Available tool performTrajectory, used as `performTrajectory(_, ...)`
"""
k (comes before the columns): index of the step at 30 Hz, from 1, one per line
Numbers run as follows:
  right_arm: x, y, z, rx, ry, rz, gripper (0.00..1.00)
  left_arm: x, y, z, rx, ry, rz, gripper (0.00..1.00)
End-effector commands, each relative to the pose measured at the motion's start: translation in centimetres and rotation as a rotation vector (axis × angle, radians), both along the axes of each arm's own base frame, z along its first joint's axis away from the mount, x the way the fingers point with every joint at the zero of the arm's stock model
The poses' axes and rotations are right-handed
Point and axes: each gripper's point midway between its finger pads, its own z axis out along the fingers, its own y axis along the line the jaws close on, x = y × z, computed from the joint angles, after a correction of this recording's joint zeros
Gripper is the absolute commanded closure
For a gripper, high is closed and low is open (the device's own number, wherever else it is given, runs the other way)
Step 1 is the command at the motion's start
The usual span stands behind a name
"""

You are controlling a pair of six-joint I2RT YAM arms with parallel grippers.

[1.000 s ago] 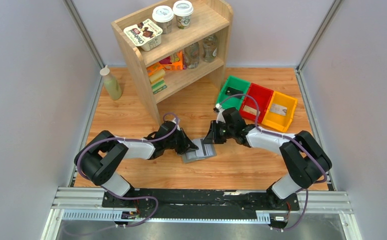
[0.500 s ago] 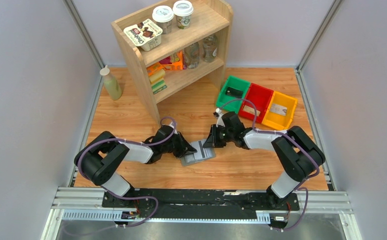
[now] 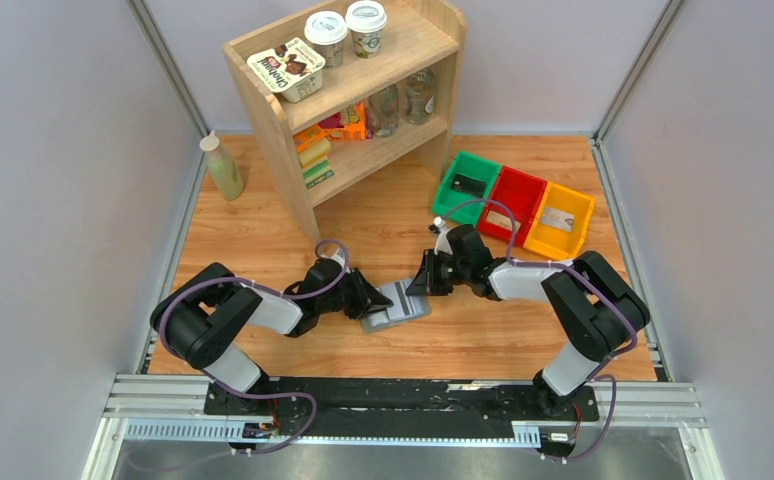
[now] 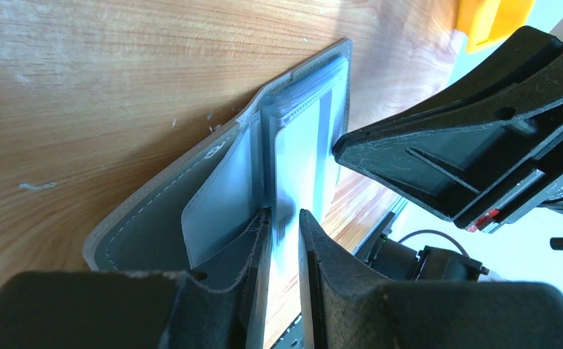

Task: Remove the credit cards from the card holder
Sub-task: Remove the credit card from the card holder.

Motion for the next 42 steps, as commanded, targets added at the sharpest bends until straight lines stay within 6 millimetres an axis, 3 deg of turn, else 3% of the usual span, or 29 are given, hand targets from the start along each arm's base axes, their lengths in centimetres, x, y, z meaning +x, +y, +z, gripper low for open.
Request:
performTrajectory(1,-0.5,-1.2,-2.3,-0.065,0.034,-0.021,0.92,0.7,-0.6,1.6,-0.060,-0.068,-0.009,0.73)
performTrajectory(6,-0.6,-1.3,-2.5,-0.069,0.037,-0.019,0.92,0.8,-1.0,1.6,-0.070,-0.071,-0.027,0.78)
performTrajectory(12,-0.6,-1.3,-2.7,-0.075,0.038,-0.017,0.92,0.6,-0.9,1.7,-0.085,-0.076,-0.020,0.95)
performTrajectory(16,-0.5,-1.4,-2.9,-0.079,0.041,-0.020,0.92,0.3,-0.4,1.5,-0.086,-0.078,-0.004,0.99)
performTrajectory(23,-0.6,-1.5,-3.1,-0.082,0.043,-0.019,0.92,0.0,0.1,1.4,-0.090,-0.082,0.006,0.92)
performTrajectory(30,-0.6,-1.4,-3.0,-0.079,0.044,-0.018,0.92,0.1,-0.6,2.5,-0.139,-0.117,-0.027,0.85)
performTrajectory(42,-0.6,-1.4,-3.0,-0.077,0.044,-0.019,0.92,0.3,-0.9,3.5,-0.162,-0.154,-0.035,0.87)
